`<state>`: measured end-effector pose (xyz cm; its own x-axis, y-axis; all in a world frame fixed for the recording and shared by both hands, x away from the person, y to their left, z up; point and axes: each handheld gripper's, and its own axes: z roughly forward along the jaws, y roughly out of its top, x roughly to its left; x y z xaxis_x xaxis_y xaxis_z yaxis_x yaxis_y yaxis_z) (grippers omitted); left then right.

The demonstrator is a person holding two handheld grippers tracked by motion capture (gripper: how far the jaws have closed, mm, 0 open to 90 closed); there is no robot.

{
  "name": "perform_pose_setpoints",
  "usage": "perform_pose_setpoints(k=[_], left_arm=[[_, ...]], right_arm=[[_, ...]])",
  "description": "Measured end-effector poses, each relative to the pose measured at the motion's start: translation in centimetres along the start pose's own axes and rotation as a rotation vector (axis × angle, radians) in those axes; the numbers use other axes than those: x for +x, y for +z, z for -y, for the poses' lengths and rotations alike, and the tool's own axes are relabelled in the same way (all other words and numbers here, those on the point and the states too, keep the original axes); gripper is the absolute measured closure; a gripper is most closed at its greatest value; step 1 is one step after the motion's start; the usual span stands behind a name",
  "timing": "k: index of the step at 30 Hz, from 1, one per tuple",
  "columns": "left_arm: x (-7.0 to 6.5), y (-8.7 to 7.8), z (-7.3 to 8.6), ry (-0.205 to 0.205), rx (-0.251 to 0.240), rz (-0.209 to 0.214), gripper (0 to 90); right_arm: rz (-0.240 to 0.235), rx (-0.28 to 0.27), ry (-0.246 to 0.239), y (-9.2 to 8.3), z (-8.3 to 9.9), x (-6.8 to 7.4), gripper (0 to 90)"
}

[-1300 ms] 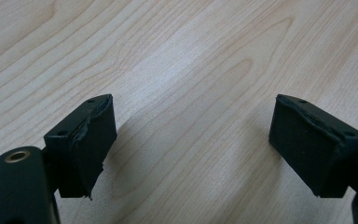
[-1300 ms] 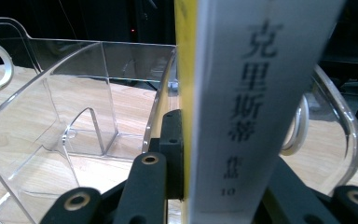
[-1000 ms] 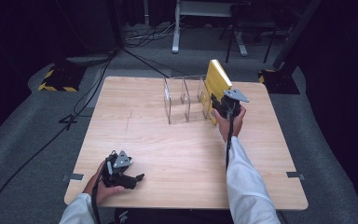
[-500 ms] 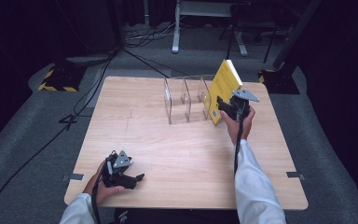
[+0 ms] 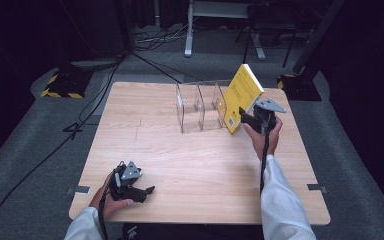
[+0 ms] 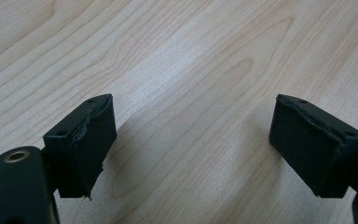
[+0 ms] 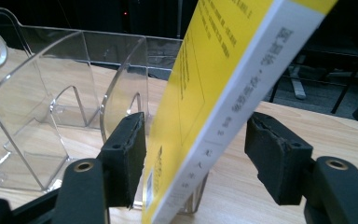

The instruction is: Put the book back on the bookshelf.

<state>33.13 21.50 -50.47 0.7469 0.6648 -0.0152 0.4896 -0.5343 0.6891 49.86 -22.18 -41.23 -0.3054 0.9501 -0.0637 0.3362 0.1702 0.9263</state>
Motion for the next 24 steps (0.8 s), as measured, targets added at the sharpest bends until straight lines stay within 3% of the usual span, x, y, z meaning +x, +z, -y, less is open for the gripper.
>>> perform_pose_setpoints(k=[8, 14, 24], left_arm=[[0.0, 0.0, 0.0, -0.002, 0.000, -0.001, 15.3], [0.0, 0.0, 0.0, -0.002, -0.001, -0.001, 15.3], [0.0, 0.0, 0.0, 0.001, 0.000, -0.002, 15.1]], right_arm=[[-0.020, 0.025, -0.059, -0.9, 0.2, -0.2, 36.0], [-0.059, 0.021, -0.090, -1.8, -0.1, -0.5, 30.9], [-0.120, 0.061, -0.136, -3.0, -0.2, -0.1, 26.2]])
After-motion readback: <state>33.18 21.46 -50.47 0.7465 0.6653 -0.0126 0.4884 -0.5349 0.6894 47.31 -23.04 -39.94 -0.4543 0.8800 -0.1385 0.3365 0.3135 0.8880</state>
